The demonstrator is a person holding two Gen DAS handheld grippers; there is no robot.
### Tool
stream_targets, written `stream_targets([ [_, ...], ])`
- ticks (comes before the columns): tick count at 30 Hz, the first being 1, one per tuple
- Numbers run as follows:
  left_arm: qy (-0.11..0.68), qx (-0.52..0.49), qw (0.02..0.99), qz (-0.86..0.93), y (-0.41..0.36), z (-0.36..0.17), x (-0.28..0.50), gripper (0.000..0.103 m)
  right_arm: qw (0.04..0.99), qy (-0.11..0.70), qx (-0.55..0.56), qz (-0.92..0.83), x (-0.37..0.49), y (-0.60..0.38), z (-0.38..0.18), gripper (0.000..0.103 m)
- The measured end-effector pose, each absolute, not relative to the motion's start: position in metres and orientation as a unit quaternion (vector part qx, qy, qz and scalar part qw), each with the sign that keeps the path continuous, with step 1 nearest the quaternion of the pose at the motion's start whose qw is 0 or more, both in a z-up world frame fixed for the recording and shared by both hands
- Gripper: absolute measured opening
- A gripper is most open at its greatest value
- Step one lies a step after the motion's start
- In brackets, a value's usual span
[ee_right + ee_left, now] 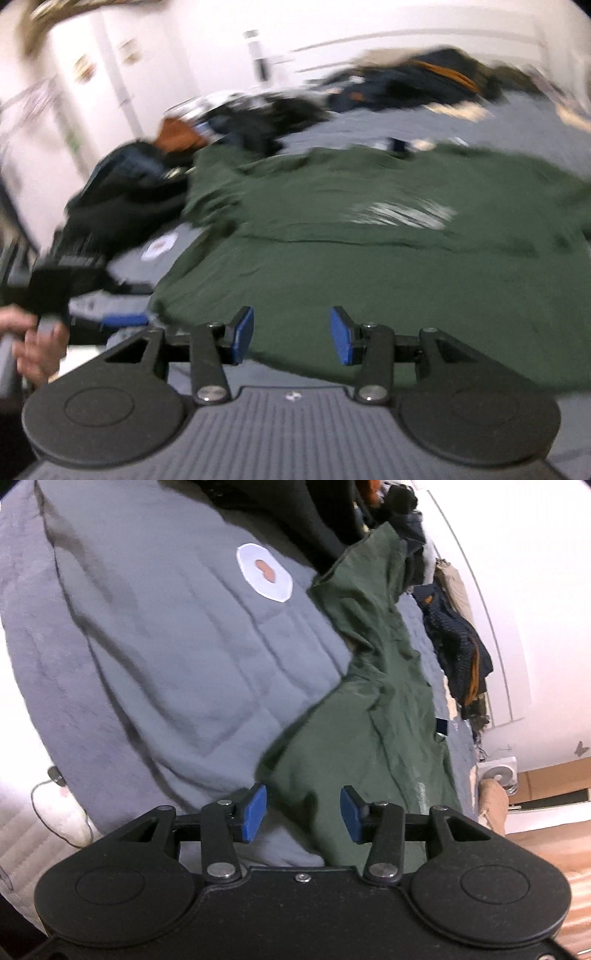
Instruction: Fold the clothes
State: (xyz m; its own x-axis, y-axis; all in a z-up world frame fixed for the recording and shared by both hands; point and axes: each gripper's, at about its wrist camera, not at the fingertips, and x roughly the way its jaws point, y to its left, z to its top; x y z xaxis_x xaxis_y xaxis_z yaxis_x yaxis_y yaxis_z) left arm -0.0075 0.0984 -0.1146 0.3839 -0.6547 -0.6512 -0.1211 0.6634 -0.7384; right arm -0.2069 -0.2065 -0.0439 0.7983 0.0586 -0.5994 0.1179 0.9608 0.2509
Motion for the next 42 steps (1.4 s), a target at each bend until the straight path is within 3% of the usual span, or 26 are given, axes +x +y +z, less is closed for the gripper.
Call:
stream_targets([
  [14,0.540,-0.397,0.722,-0.171,0.095,-0.128,0.005,0.045,0.939,0.332,-0.044,0.073,-0.149,-0.126,-0.058,0.045],
  [21,0.551,-0.410,0.708,-0.166,0.087,-0.133,0.009,0.044,0.934,0.335,-0.078,0.094,-0.145,-0.107,-0.079,0.045],
  [23,0.547,-0.404,0.715,-0.164,0.084,-0.131,0.008,0.041,0.933,0.336,-0.093,0.092,-0.145,-0.104,-0.087,0.045],
  [25,0.545,-0.389,0.725,-0.160,0.082,-0.128,0.008,0.029,0.931,0.338,-0.108,0.089,-0.144,-0.101,-0.095,0.045],
  [28,0.545,-0.370,0.735,-0.159,0.083,-0.126,0.009,0.020,0.930,0.338,-0.120,0.085,-0.145,-0.102,-0.104,0.045],
  [31,0.534,-0.344,0.754,-0.168,0.085,-0.114,0.010,0.017,0.935,0.325,-0.116,0.078,-0.147,-0.107,-0.105,0.045],
  [34,0.518,-0.318,0.776,-0.169,0.088,-0.101,0.011,0.010,0.939,0.323,-0.102,0.063,-0.147,-0.115,-0.105,0.038],
  [36,0.504,-0.303,0.794,-0.156,0.095,-0.094,0.011,0.000,0.938,0.327,-0.099,0.061,-0.147,-0.119,-0.107,0.019],
  [42,0.524,-0.329,0.768,-0.166,0.110,-0.099,0.013,0.000,0.939,0.325,-0.101,0.057,-0.145,-0.118,-0.105,0.013],
])
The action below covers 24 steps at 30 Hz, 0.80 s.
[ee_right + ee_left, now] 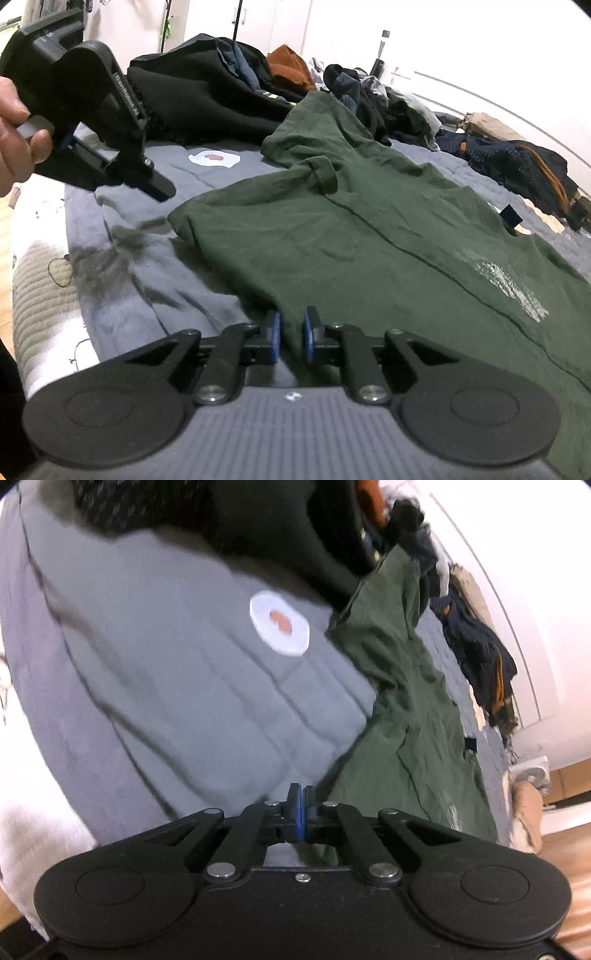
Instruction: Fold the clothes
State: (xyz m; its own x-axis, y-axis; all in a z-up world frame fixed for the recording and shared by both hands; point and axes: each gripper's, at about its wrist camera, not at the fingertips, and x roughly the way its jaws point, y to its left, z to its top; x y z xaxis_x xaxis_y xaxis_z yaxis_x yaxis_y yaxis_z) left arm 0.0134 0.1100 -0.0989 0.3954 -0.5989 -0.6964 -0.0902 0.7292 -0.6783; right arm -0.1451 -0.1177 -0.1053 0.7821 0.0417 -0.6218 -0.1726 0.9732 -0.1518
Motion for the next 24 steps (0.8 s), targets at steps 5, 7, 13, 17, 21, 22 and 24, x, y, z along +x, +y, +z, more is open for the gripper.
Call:
stream_targets([
  [5,0.534,-0.356,0.740,-0.200,0.101,-0.100,0.003,0.030,0.938,0.329,-0.096,0.058,-0.144,-0.117,-0.105,0.015],
  [7,0.534,-0.358,0.737,-0.208,0.095,-0.100,0.003,0.049,0.935,0.336,-0.099,0.060,-0.143,-0.115,-0.106,0.018],
  [13,0.518,-0.329,0.767,-0.185,0.089,-0.097,0.004,0.049,0.929,0.351,-0.074,0.085,-0.142,-0.116,-0.098,0.040],
  [17,0.481,-0.312,0.804,-0.159,0.100,-0.083,0.006,0.049,0.930,0.356,-0.015,0.086,-0.142,-0.131,-0.086,0.042],
  [21,0.451,-0.325,0.815,-0.161,0.103,-0.074,0.017,0.050,0.937,0.340,0.048,0.063,-0.142,-0.156,-0.070,0.044],
  [22,0.447,-0.325,0.817,-0.165,0.100,-0.073,0.023,0.050,0.939,0.335,0.061,0.055,-0.140,-0.163,-0.066,0.044],
  [24,0.437,-0.326,0.820,-0.173,0.093,-0.071,0.034,0.051,0.940,0.327,0.087,0.040,-0.137,-0.177,-0.058,0.045],
])
